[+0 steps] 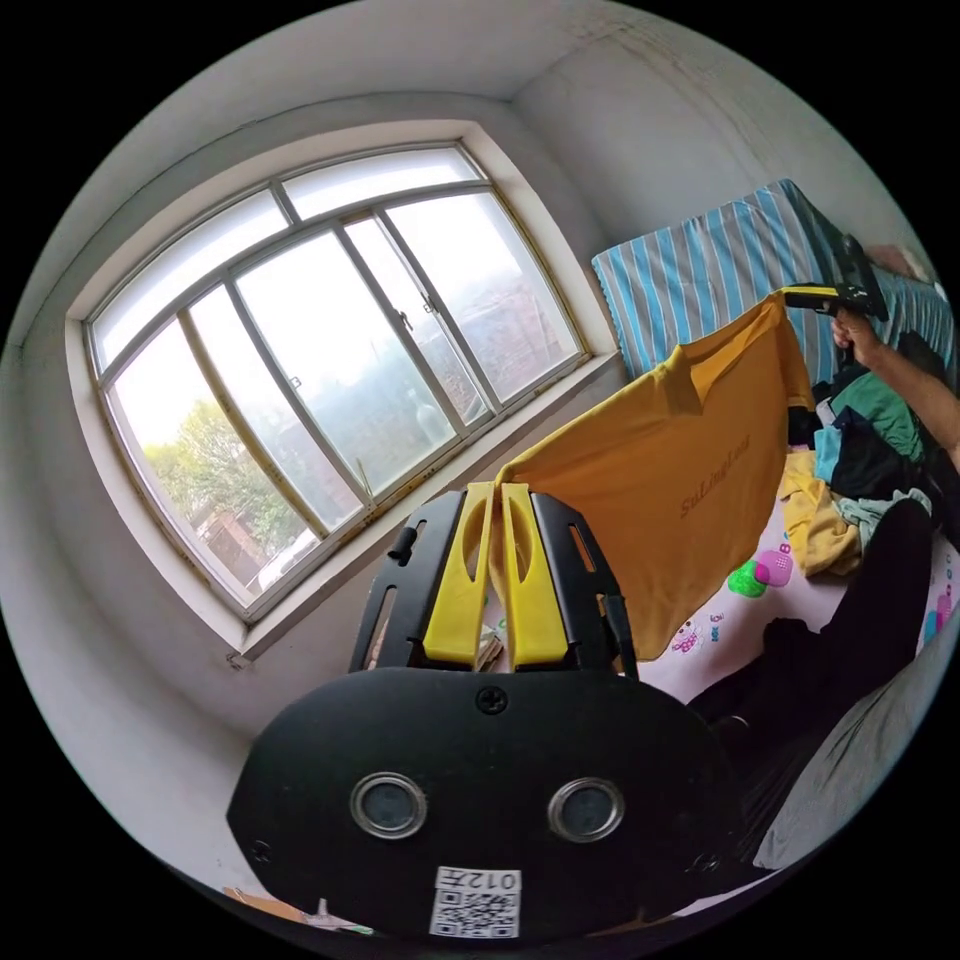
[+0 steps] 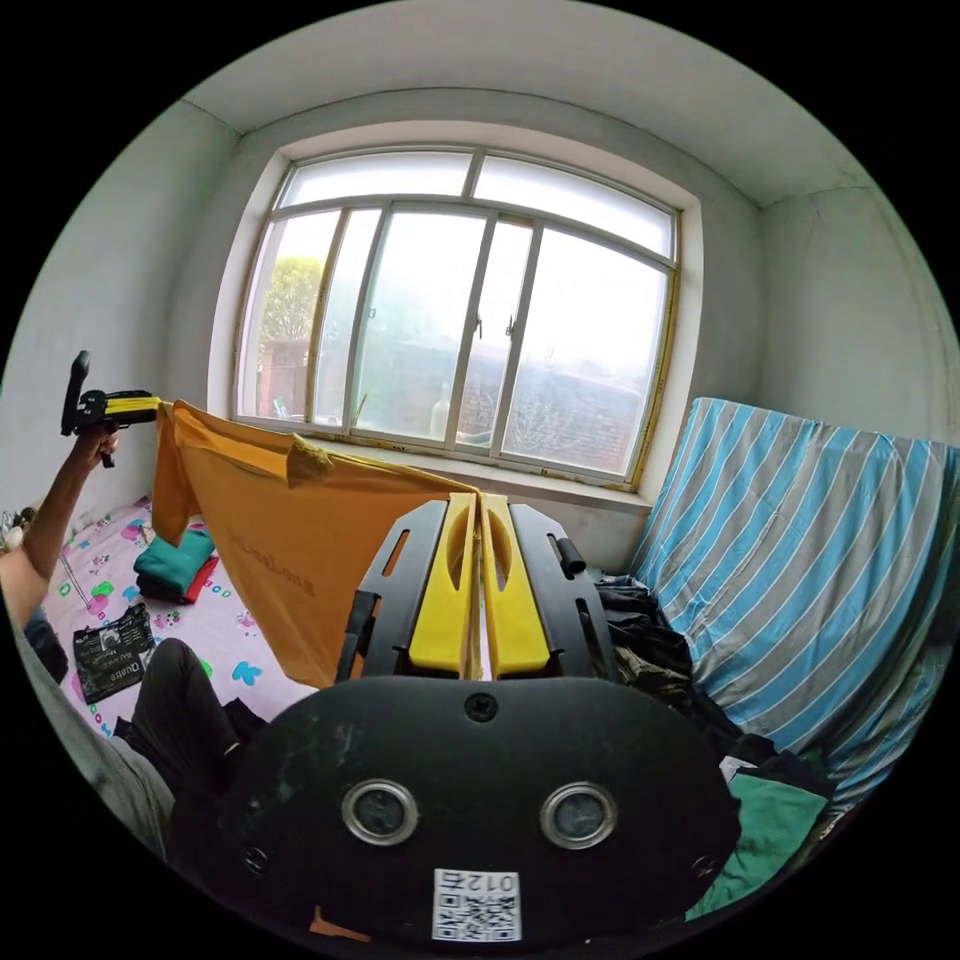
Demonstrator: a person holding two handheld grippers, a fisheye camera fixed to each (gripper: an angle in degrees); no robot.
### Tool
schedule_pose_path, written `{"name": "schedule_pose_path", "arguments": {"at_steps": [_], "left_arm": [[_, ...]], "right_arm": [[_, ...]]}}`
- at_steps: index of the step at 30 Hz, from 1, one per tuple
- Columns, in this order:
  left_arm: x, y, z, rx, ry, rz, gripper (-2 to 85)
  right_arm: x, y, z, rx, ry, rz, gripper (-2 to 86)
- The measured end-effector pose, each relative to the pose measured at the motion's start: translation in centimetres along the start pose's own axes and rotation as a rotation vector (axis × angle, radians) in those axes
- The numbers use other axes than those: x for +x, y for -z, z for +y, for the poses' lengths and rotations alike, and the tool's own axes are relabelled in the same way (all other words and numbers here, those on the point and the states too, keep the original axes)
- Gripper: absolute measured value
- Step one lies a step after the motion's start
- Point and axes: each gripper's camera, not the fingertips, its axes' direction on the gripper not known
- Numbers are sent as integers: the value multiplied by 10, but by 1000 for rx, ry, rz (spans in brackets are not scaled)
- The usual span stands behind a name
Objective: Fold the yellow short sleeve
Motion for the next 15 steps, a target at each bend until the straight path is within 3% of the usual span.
{"name": "schedule_pose_path", "arguments": {"at_steps": [8,15], "left_arm": [[-19,-32,-23,27,-16,-9,0],[-42,-154,-52,-78,-30,13,-1]], "right_arm": [[37,-12,-9,42,12,1,-10],[84,-100,-14,-40,3,4,-10]]}}
